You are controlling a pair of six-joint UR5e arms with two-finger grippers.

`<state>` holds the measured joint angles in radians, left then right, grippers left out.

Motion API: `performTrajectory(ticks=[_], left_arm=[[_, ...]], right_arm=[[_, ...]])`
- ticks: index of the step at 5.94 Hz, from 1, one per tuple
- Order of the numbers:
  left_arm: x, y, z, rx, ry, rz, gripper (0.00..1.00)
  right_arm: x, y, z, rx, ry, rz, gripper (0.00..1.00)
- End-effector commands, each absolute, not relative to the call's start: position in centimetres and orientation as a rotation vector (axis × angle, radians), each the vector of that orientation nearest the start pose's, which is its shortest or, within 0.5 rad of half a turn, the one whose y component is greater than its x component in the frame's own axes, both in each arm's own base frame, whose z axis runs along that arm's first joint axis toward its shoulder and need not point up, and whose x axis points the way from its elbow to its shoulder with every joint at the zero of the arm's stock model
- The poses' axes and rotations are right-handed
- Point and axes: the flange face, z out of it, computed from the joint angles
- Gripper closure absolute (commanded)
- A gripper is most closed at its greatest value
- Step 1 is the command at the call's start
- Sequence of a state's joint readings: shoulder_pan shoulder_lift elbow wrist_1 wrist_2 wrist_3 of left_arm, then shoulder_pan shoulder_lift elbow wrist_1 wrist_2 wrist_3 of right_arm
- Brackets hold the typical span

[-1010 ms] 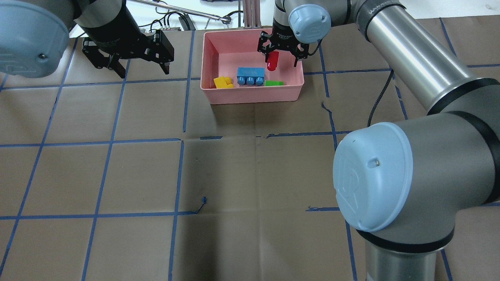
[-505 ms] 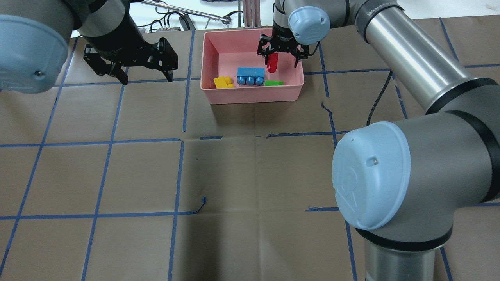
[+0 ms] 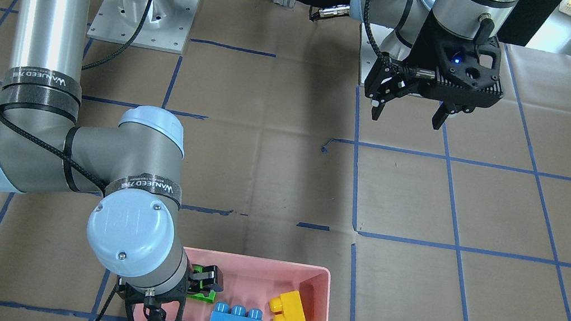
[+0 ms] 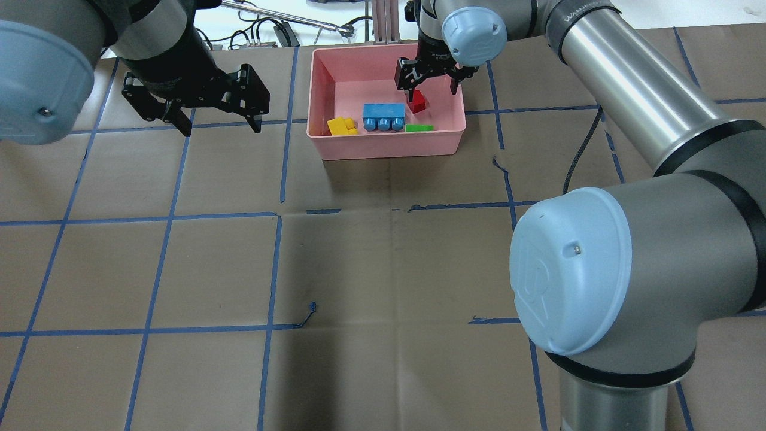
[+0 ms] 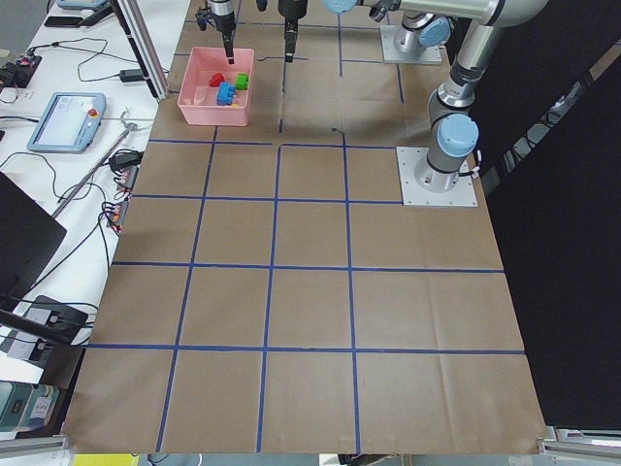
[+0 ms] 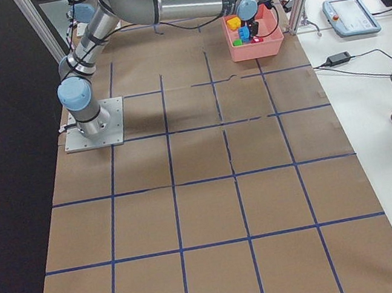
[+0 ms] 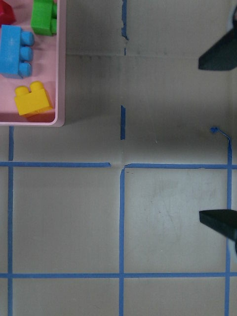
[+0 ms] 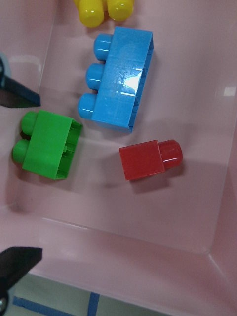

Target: Put all blocks into box

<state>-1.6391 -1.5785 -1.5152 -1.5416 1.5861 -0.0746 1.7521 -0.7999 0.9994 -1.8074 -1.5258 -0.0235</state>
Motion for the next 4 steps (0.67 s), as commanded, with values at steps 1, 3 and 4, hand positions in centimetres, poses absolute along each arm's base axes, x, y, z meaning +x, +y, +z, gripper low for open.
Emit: performTrajectory(ticks=[1, 3, 4], left_arm=[[-16.4, -49.2, 51.5, 0.002, 3.129, -0.097, 0.01], [-16.5, -49.0, 51.7, 0.002, 3.127, -0.107, 0.01], [-16.5, -49.0, 51.8, 0.002, 3.127, -0.107, 0.01]], right_arm=[[25.6, -73.2, 34.6, -0.296, 3.083, -0.077, 0.0], [19.7, -69.4, 41.5, -0.185, 3.103, 0.065, 0.01], [17.5, -66.5, 43.8, -0.152, 3.142, 0.075, 0.01]])
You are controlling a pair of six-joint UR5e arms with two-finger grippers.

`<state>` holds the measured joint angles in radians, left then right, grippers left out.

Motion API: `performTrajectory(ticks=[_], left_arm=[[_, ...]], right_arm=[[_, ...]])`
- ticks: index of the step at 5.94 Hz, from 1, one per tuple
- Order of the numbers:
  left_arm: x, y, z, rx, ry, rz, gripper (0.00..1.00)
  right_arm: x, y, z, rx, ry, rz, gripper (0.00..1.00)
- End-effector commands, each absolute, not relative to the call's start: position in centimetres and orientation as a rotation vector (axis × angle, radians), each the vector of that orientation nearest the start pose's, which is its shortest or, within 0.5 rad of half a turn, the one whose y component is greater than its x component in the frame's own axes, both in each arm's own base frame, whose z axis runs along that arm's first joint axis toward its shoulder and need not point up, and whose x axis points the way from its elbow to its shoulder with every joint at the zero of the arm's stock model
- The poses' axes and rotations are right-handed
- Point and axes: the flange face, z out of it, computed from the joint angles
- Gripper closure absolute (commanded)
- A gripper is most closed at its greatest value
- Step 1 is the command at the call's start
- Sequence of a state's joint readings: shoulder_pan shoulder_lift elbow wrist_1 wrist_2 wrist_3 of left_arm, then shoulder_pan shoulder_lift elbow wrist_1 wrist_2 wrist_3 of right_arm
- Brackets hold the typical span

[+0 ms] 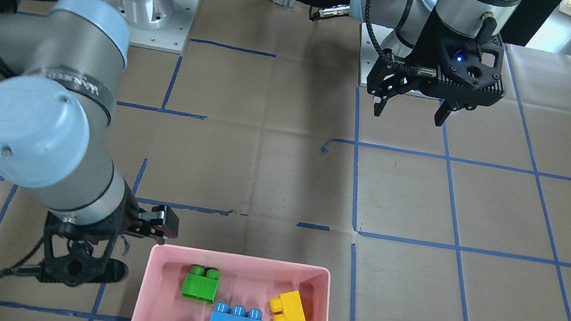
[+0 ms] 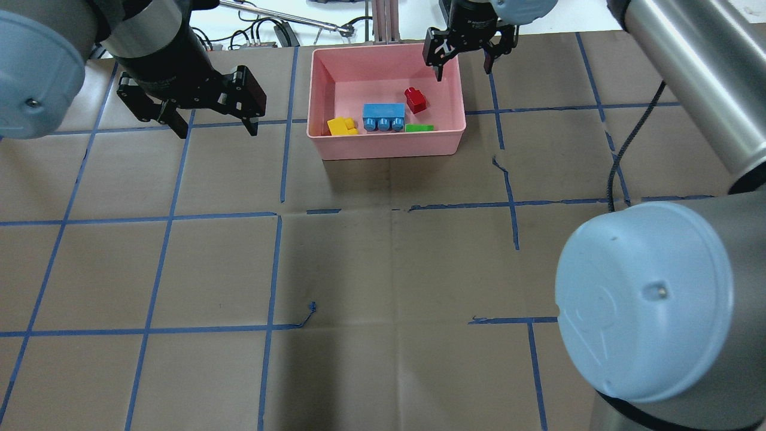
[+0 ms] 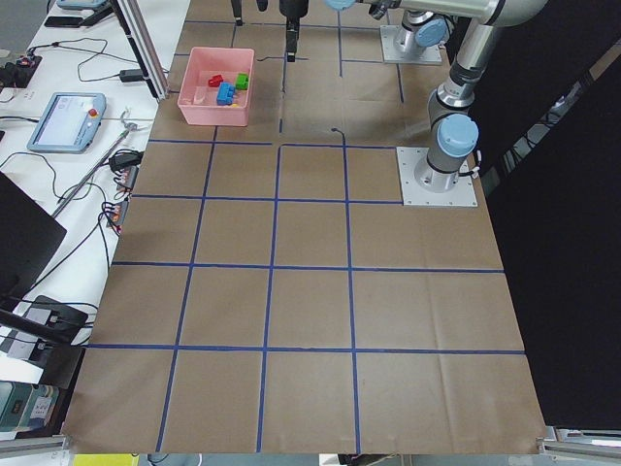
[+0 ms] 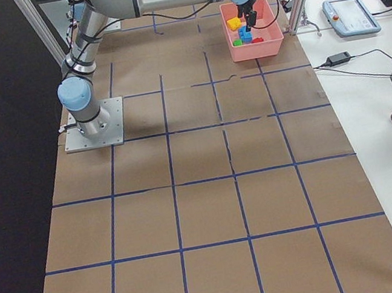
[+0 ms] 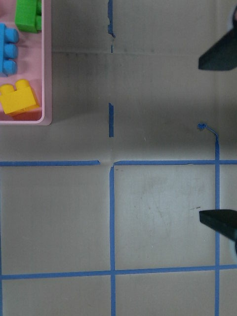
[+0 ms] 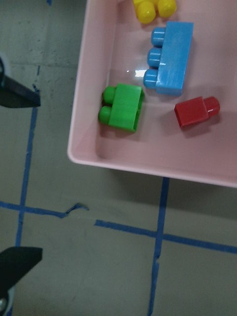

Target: Put all blocks into box

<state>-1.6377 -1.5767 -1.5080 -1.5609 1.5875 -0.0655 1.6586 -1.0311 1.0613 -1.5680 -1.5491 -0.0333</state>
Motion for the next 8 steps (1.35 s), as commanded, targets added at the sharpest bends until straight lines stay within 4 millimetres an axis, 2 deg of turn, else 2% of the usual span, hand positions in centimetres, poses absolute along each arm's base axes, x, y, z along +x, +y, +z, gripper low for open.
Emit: performTrajectory(ticks=[1, 2, 3, 4, 5, 8], left_arm=[[-16.5, -49.0, 51.8, 0.002, 3.127, -0.107, 0.01], [-16.5, -49.0, 51.8, 0.002, 3.127, -0.107, 0.01], [-16.4, -49.0, 51.8, -0.001, 3.127, -0.107, 0.01], [-16.5, -49.0, 51.8, 0.001, 3.127, -0.107, 0.01], [-16.5, -49.0, 51.8, 0.001, 3.127, -0.109, 0.01], [-16.5, -49.0, 51.9, 0.001, 3.126, -0.119, 0.01]], right_arm=[[15.8, -62.5, 45.4, -0.141, 3.146, 0.085, 0.01], [14.7, -58.3, 46.8, -0.107, 3.149, 0.085, 0.01], [14.7, -55.5, 47.7, -0.097, 3.15, 0.08, 0.01], [14.9, -53.6, 49.3, -0.075, 3.153, 0.034, 0.01], [15.1, -53.3, 49.5, 0.001, 3.161, 0.033, 0.0], [15.1, -53.5, 48.9, 0.007, 3.161, 0.055, 0.0]])
